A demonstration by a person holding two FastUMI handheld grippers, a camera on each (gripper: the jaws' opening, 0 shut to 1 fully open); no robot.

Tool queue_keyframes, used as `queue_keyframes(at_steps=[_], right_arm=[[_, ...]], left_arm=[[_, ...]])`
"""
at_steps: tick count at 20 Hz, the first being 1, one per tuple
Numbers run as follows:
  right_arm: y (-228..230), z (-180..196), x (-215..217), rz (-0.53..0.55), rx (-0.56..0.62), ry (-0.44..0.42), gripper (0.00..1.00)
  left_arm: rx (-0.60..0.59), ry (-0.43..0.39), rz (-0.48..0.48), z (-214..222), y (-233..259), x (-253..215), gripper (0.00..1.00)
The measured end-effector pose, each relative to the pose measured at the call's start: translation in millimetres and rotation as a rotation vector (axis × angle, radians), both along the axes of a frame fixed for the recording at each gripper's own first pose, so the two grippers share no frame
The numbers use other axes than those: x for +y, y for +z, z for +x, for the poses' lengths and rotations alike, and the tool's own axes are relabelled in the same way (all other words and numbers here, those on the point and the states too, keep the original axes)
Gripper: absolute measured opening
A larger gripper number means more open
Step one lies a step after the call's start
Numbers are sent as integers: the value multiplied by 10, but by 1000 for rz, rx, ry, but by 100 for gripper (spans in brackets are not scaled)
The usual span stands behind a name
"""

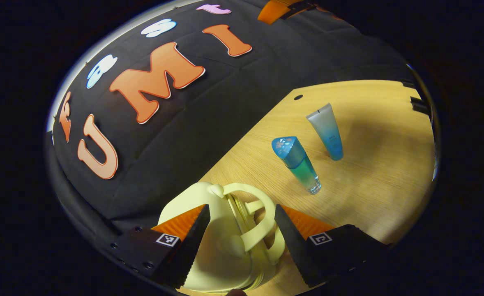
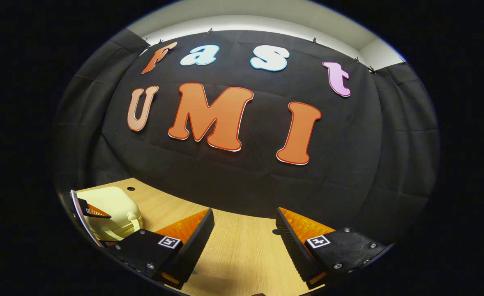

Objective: First open the suitcase, pack the skin care products into it, and then close the suitcase.

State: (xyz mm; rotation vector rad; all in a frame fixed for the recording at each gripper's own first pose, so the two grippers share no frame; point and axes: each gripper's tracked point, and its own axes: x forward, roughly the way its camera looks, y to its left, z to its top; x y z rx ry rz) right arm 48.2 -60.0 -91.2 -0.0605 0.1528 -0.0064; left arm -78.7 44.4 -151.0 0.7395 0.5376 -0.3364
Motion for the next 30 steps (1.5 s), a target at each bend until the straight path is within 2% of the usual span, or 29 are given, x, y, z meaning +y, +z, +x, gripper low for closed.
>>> queue_keyframes(at_steps=[2,3,6,8,9,10,11,12,14,15,16,21,22,23,30], right_arm=[[-44,-21,5,14,7,1,96],[-62,-41,-11,20,8,1,95],[-80,-52,2,25,6,3,95],[-90,-63,7,31,5,7,96],[-90,-66,20,35,6,14,95],[-98,-53,57,37,8,20,95],[-97,-44,89,36,9,27,95],[-94,-47,92,34,7,28,96],[-81,-64,105,33,2,24,96],[-85,-61,107,35,3,20,96],[-97,-66,116,40,6,19,95],[-60,-58,162,28,9,6,95],[-55,-63,170,28,8,2,96],[-45,-44,189,27,9,-2,95],[52,83,411,16,5,-11,95]], left_arm=[[21,-17,69,-40,-63,54,100],[23,-20,95,-64,-75,94,97],[-3,-31,176,-25,-60,136,96],[-22,-46,244,4,-64,158,90],[-24,-59,278,18,-81,177,80],[-13,-79,307,42,-125,175,77],[-6,-86,335,36,-137,192,60],[-14,-110,345,49,-113,148,54],[-38,-111,358,66,-61,144,25],[-37,-107,332,133,-114,151,10],[-24,-85,303,96,-58,157,7],[-31,18,102,166,332,287,7],[-29,50,54,284,452,335,1],[-41,73,22,337,554,391,1],[-100,248,-191,553,1173,1054,0]])
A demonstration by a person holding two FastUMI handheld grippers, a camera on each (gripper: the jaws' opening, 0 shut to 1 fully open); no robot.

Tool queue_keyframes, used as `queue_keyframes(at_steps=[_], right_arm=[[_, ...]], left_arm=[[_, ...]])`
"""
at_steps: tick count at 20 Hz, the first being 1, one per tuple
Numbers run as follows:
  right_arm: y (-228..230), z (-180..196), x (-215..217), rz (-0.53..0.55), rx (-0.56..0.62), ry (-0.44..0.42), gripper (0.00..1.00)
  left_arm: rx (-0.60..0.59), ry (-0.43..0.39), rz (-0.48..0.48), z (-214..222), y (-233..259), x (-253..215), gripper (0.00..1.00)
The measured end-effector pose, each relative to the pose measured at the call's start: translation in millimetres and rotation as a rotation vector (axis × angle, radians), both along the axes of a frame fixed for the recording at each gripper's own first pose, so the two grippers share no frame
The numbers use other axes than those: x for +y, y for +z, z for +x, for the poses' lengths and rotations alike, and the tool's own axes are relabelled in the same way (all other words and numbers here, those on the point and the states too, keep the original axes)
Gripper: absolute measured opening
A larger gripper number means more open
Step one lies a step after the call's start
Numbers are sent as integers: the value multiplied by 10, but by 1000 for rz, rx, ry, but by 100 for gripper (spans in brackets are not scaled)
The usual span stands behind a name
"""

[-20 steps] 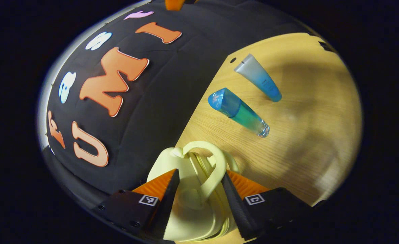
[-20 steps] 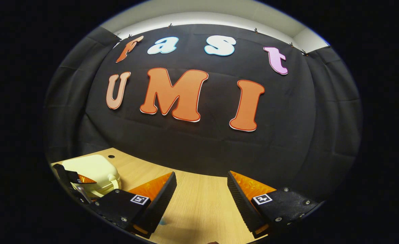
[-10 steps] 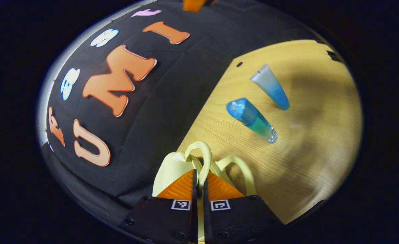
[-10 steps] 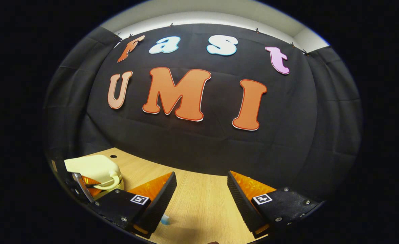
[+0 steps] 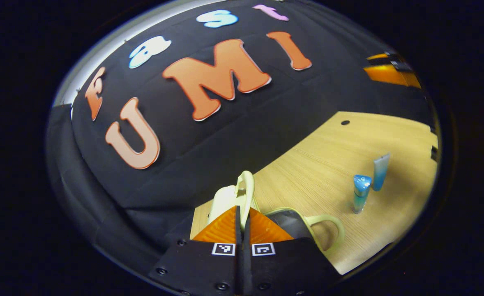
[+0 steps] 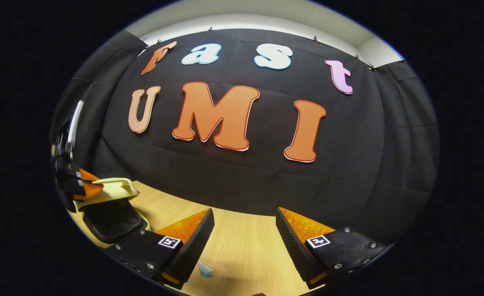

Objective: First open the suitcase, pack the skin care products into it, and then close the suitcase.

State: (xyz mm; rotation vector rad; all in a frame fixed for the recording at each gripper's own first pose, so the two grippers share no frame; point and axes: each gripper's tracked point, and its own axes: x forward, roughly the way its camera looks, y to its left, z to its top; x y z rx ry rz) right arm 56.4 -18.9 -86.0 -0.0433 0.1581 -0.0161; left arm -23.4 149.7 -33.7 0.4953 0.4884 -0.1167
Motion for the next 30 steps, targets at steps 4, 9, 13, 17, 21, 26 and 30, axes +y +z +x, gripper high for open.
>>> queue_keyframes(at_steps=[4,9,13,17,21,26,30], right_arm=[[44,71,205,-3,3,9,95],[108,138,528,-17,10,24,95],[117,174,737,0,31,19,96],[159,207,908,-11,40,-2,95],[212,223,1092,-39,38,-5,95],[262,187,1271,-45,52,-10,95],[312,142,1345,-47,57,-26,95]], left_arm=[[-28,117,-136,129,201,531,1],[-65,268,-253,225,333,1344,0],[-68,348,-307,332,248,1929,0],[-49,410,-365,360,84,2453,0],[-8,483,-394,304,-258,2956,0],[44,576,-457,214,-702,3357,1],[85,636,-489,200,-1105,3595,1]])
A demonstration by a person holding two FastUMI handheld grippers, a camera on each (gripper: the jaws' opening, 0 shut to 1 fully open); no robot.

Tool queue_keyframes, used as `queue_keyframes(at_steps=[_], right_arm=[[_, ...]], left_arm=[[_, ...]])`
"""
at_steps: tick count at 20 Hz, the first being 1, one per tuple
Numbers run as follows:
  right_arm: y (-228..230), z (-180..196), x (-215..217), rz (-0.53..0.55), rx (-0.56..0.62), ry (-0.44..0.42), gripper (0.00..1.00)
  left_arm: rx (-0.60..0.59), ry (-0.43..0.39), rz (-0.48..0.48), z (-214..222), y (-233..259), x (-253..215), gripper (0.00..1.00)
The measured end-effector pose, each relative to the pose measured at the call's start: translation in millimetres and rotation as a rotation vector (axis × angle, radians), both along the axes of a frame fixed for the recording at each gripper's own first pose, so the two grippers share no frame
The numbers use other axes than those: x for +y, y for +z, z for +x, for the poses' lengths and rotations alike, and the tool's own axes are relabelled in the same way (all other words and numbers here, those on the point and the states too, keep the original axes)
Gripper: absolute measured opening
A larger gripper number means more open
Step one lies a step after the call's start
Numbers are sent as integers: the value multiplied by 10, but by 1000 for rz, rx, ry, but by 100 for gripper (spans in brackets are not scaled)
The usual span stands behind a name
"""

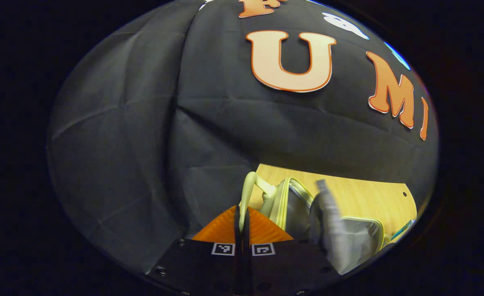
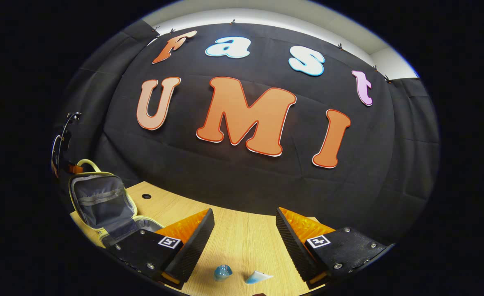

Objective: First open the suitcase, pack the skin care products into it, and then close the suitcase.

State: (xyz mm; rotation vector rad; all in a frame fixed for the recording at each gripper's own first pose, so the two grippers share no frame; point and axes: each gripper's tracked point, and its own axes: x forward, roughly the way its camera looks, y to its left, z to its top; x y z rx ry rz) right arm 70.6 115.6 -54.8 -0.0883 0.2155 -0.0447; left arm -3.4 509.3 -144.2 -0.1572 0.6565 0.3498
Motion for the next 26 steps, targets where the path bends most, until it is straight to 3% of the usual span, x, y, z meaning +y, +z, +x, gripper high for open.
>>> queue_keyframes(at_steps=[6,8,9,11,15,18,22,26], right_arm=[[-66,-136,52,-19,39,-29,95],[-88,-217,31,-24,51,-40,95],[-90,-249,36,-21,56,-43,95],[-120,-300,25,-17,62,-45,95],[-231,-379,26,-8,77,-26,96],[-366,-447,38,19,86,-12,96],[-624,-534,3,42,122,12,96],[-892,-627,-196,43,163,24,96]], left_arm=[[127,69,-23,-282,-725,406,3],[146,88,27,-359,-793,589,17],[126,86,12,-305,-835,575,17],[86,80,-3,-267,-718,432,35],[5,33,26,-228,-401,76,100],[-72,-29,38,-207,-47,-313,98],[-153,-183,101,-87,362,-1037,98],[-201,-320,93,-21,495,-1921,97]])
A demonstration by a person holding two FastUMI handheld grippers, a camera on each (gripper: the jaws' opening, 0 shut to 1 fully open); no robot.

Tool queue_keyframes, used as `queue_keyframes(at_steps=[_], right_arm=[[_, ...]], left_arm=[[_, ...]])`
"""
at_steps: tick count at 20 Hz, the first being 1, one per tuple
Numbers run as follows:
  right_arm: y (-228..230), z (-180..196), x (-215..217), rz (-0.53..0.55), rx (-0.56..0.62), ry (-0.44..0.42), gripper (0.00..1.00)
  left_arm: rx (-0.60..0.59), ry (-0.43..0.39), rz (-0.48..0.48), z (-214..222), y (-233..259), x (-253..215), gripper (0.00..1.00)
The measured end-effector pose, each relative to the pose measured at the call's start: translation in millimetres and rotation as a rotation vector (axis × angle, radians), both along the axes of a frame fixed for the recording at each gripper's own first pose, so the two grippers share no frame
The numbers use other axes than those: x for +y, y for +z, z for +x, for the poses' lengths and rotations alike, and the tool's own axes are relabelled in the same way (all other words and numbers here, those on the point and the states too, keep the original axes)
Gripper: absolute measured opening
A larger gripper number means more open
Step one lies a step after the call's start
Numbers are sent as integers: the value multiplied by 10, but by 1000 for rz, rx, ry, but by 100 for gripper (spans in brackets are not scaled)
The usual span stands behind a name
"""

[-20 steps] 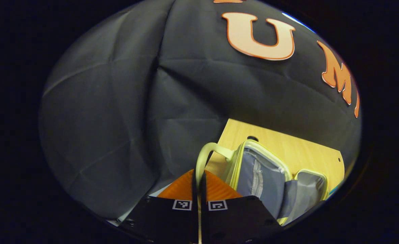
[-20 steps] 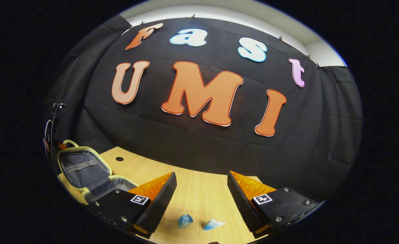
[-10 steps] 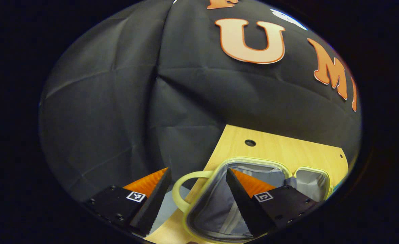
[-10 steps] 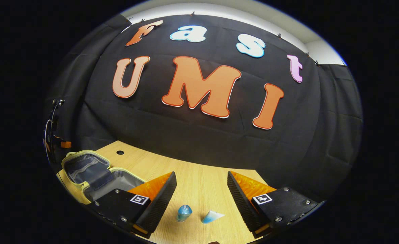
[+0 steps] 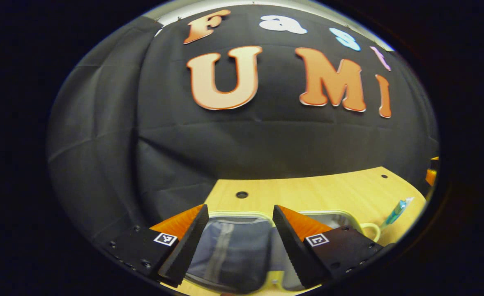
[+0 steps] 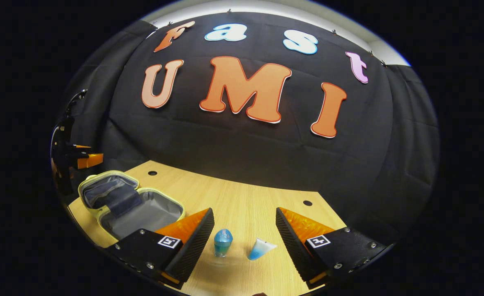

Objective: First open the suitcase, pack the skin care products into it, and then close the suitcase.

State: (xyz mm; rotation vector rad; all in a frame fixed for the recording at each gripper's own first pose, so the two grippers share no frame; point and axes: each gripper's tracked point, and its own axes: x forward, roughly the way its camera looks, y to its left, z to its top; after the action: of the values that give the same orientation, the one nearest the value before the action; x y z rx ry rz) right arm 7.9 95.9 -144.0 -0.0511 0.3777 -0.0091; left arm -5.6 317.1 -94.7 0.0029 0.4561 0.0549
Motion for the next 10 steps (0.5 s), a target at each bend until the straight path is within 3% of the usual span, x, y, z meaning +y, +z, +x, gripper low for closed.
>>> queue_keyframes(at_steps=[3,10], right_arm=[[-263,-68,-143,22,47,19,96],[-810,-111,-431,51,141,69,96]], left_arm=[[6,-89,28,-27,4,-624,96],[55,-306,-13,-220,-180,-2193,98]])
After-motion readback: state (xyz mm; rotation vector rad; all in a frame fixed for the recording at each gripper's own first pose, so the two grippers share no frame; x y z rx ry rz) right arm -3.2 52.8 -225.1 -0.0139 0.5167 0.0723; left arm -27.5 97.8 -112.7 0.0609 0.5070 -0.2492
